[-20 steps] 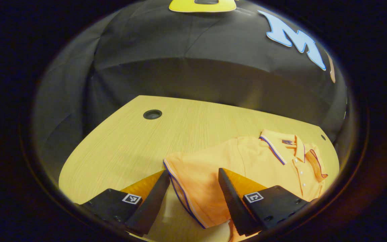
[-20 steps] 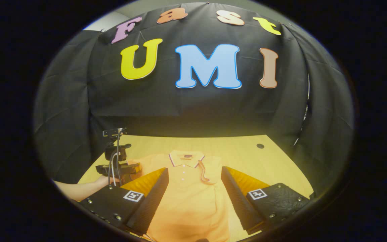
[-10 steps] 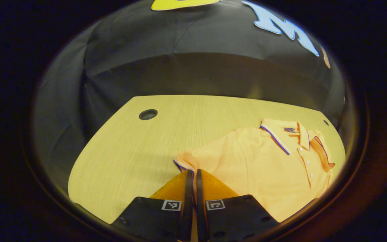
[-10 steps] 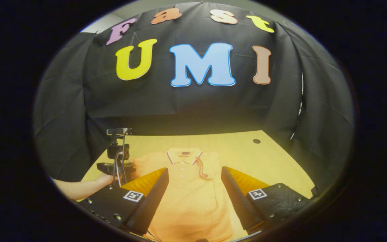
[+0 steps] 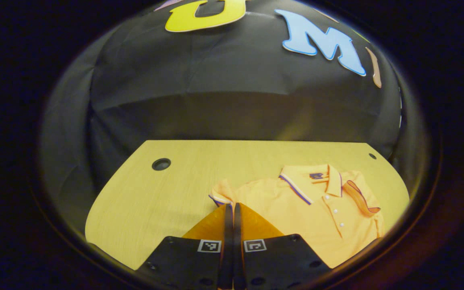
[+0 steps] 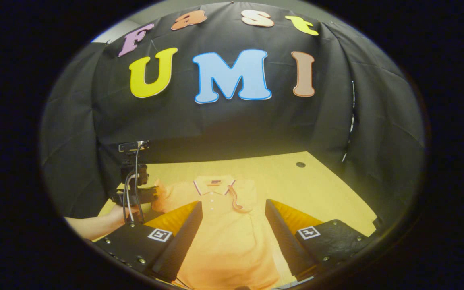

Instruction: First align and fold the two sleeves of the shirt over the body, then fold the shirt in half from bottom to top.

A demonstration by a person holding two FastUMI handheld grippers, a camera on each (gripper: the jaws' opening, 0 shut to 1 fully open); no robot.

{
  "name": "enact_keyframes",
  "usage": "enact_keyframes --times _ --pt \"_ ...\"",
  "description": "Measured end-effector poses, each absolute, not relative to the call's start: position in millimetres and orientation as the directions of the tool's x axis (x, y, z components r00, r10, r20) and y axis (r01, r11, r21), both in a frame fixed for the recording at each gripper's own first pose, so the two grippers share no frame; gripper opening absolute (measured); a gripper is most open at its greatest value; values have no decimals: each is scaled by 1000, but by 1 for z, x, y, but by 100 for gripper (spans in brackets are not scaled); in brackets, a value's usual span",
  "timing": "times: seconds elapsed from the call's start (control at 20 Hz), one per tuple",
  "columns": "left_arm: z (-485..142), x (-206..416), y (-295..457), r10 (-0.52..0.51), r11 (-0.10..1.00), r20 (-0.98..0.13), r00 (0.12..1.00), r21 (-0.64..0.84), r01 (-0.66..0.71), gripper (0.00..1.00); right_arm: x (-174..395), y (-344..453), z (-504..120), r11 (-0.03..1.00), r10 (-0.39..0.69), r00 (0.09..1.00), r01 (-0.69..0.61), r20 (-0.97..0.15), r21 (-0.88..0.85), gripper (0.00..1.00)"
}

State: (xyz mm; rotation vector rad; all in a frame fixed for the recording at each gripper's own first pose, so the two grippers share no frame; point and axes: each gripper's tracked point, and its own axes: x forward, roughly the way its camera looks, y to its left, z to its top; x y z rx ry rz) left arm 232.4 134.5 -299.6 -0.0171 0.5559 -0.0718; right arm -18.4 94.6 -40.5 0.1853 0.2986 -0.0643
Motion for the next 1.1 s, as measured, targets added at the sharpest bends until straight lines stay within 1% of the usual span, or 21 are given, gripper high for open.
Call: enact_keyframes --times 0.15,0.3,0.55,0.7,0.75,0.9,0.95,1.0,1.05,1.1 --pt "-292 232 103 -129 990 -518 846 -19 140 6 -18 89 -45 978 -48 950 108 -309 178 97" --pt "-302 234 79 -167 980 -532 830 5 200 6 -18 88 -52 975 -55 944 121 -326 185 97" --pt "-313 232 54 -218 969 -555 803 -27 245 7 -22 82 -66 976 -89 931 152 -355 153 97" --pt "-313 227 47 -235 965 -562 793 -36 261 17 -18 82 -73 983 -76 928 131 -365 128 98" --pt "-311 226 49 -228 966 -561 796 -31 255 19 -18 82 -73 985 -65 929 117 -363 124 98" --pt "-300 214 48 -230 969 -550 803 -49 244 50 -13 80 -77 992 -35 935 74 -354 98 98" --pt "-297 208 49 -226 970 -548 806 -53 236 53 -13 79 -79 995 -28 936 61 -351 84 97" --pt "-294 202 48 -227 971 -544 808 -61 233 63 -13 78 -82 996 -21 937 47 -348 69 98" --pt "-289 193 49 -224 972 -542 810 -63 226 66 -14 76 -85 998 -16 939 37 -344 54 98" --pt "-286 185 50 -221 973 -538 813 -62 223 80 -16 74 -90 999 -10 939 25 -345 41 98"
